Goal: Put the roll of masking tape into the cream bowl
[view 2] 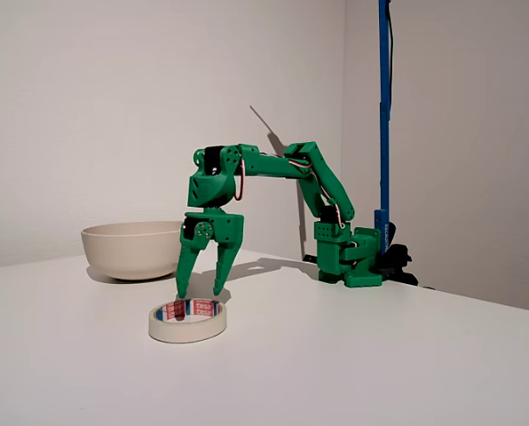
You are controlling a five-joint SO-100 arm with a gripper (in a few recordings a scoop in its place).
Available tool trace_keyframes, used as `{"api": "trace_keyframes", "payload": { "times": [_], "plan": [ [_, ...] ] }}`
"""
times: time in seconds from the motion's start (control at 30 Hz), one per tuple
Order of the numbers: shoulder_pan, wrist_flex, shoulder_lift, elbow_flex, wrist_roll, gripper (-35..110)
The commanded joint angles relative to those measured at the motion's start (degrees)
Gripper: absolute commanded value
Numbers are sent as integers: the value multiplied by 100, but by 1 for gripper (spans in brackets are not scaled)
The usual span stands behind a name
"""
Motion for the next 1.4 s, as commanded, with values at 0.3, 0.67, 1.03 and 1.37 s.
{"api": "trace_keyframes", "payload": {
  "times": [0.3, 0.67, 1.03, 1.37],
  "plan": [
    [448, 123, 229, -422, 18, 22],
    [422, 606, 343, -536, 62, 21],
    [422, 1002, 97, -536, 158, 21],
    [413, 914, -308, -527, 193, 20]
  ]
}}
